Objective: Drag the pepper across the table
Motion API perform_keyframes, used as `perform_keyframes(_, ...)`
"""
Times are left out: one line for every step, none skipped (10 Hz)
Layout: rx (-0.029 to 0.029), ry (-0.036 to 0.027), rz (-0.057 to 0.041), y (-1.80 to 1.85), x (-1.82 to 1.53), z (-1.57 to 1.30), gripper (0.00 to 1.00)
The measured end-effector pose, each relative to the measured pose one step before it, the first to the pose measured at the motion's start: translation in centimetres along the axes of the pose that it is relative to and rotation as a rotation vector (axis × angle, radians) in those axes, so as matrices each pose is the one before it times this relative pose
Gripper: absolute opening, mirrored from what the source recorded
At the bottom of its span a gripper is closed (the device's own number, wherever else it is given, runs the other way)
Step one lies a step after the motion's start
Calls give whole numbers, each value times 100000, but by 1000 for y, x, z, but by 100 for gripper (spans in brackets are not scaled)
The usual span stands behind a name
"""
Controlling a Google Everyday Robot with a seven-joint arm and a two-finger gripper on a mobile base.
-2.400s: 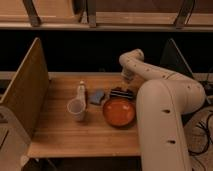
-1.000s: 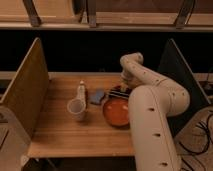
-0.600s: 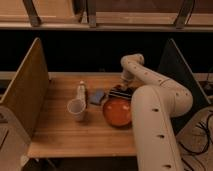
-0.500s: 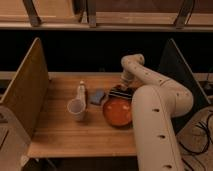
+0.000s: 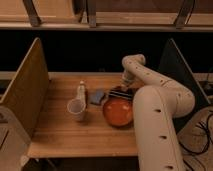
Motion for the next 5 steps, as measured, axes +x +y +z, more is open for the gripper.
perform_keyframes(-248, 8, -537, 61, -11, 16, 0)
perform_keyframes(-208, 133, -912, 75, -23, 16, 0)
perform_keyframes(-201, 430, -1155, 69, 26, 11, 0)
perform_keyframes(-106, 825, -353, -47, 271, -7, 0)
perform_keyframes(802, 1787, 1021, -441, 889, -175, 0)
